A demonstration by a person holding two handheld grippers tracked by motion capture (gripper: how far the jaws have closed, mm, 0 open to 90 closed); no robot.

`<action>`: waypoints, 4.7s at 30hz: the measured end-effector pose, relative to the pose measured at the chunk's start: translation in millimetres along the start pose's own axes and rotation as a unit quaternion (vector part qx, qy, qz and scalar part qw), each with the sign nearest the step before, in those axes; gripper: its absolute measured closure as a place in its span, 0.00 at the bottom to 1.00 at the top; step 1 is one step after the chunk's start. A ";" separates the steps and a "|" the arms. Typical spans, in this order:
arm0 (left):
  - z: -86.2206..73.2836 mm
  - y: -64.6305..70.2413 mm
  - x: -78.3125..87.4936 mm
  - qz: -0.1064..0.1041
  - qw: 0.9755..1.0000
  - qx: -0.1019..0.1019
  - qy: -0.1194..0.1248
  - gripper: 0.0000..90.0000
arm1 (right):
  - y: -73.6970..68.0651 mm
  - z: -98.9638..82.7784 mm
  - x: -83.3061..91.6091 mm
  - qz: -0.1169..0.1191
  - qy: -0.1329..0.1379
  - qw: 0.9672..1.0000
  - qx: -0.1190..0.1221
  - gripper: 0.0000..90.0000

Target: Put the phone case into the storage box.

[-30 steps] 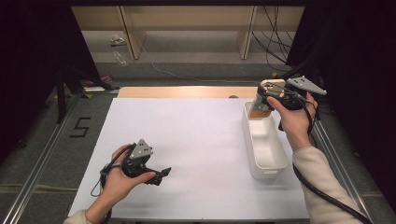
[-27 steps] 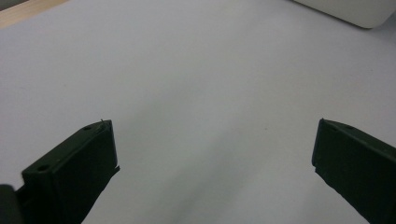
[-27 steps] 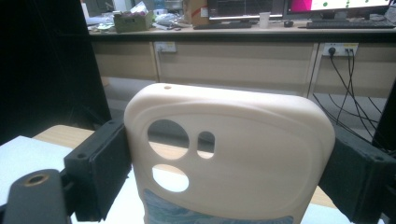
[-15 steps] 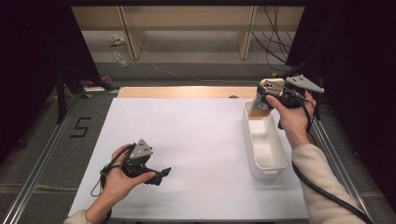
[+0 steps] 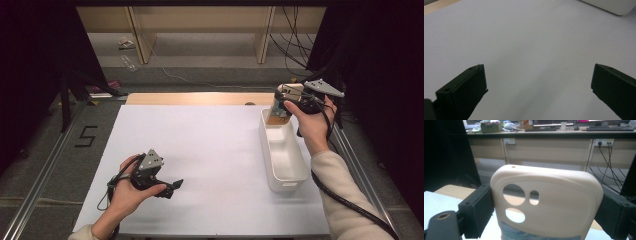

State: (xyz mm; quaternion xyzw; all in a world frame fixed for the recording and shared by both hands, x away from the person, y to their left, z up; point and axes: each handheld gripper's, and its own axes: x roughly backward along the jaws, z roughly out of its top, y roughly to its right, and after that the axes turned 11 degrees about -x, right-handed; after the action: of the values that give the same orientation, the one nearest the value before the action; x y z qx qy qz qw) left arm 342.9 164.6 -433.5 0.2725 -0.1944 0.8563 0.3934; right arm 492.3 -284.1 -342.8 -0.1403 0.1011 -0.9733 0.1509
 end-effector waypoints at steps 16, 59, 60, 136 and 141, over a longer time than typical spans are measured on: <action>-0.2 -0.2 -0.2 -0.001 1.000 0.000 0.000 0.00 | 4.2 -0.1 -11.0 -0.008 -0.007 1.000 -0.003 0.14; -0.2 -0.3 -0.3 -0.002 1.000 -0.001 0.000 0.00 | 8.9 0.2 -33.9 -0.023 -0.022 0.999 -0.005 0.14; -0.2 -0.3 -0.3 -0.002 1.000 -0.002 0.000 0.00 | 8.9 0.0 -34.4 -0.023 -0.022 0.999 -0.004 0.14; -0.5 -0.4 -0.9 -0.005 1.000 -0.001 0.002 0.00 | 13.9 -26.2 -63.3 -0.044 -0.063 0.997 0.007 0.13; -0.4 -0.3 -0.8 -0.005 1.000 -0.001 0.002 0.00 | 14.3 -28.2 -64.1 -0.045 -0.066 0.997 0.008 0.13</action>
State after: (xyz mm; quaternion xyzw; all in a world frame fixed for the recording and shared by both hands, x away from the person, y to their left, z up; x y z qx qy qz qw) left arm 343.5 164.5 -434.2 0.2710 -0.1928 0.8548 0.3983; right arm 546.2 -272.5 -388.2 -0.2073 0.0773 -0.9684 0.1148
